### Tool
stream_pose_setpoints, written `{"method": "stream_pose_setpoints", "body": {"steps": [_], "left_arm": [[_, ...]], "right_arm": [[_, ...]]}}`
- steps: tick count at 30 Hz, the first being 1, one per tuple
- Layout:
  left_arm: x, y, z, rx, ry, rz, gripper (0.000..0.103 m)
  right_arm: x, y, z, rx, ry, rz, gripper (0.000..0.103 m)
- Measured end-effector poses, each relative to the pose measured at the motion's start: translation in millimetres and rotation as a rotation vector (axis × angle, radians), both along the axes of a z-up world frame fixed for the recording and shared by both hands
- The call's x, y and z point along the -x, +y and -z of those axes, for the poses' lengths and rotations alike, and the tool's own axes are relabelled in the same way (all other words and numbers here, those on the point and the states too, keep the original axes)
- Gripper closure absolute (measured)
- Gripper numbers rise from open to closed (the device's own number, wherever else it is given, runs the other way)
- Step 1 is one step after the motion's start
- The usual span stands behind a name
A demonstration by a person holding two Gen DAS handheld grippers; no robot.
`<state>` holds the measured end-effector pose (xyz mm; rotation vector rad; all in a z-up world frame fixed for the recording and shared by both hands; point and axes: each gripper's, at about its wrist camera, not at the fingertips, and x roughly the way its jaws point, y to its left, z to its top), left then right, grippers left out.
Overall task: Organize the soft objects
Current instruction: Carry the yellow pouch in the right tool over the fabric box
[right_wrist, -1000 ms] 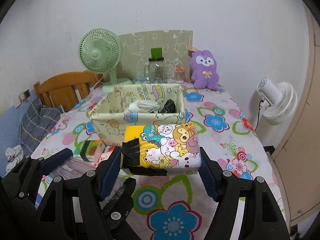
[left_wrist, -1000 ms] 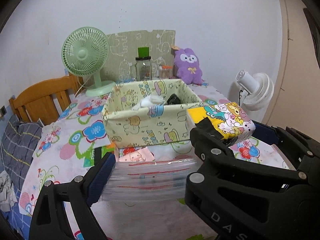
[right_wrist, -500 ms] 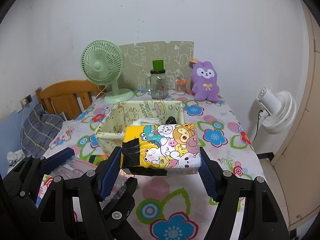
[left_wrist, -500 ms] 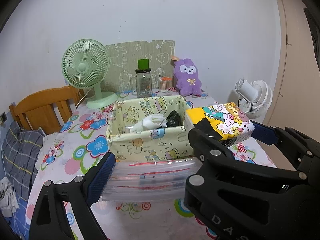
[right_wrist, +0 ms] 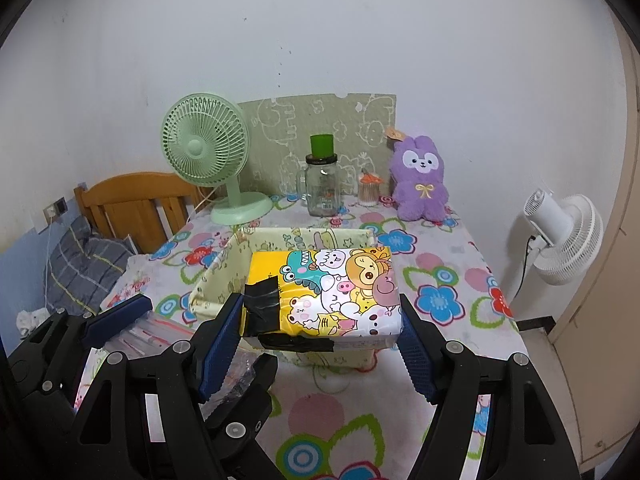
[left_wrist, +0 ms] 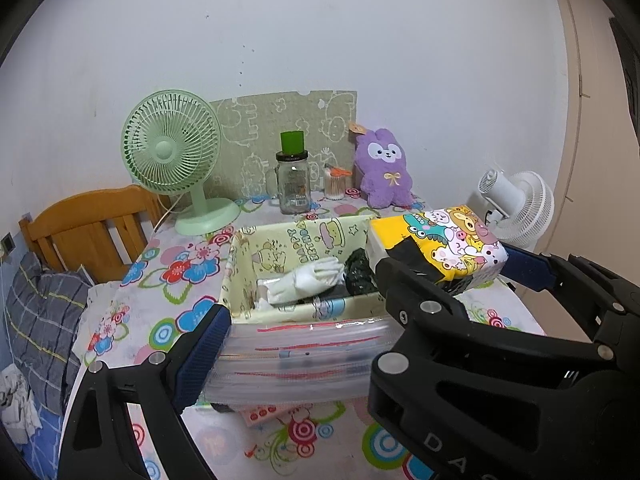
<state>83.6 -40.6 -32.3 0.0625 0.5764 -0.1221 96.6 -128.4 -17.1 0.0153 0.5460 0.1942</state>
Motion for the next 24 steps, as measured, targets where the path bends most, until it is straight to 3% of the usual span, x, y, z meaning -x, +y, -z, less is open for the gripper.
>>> {"method": "stream_pose_setpoints", "body": {"steps": [24], "left_arm": [[-64.1,11.0,-1.0,-0.013,-0.003,0.001,0.008]], "right_arm": [[-67.1,8.5,-0.9,-0.044,0.000,-0.039,0.028]]}}
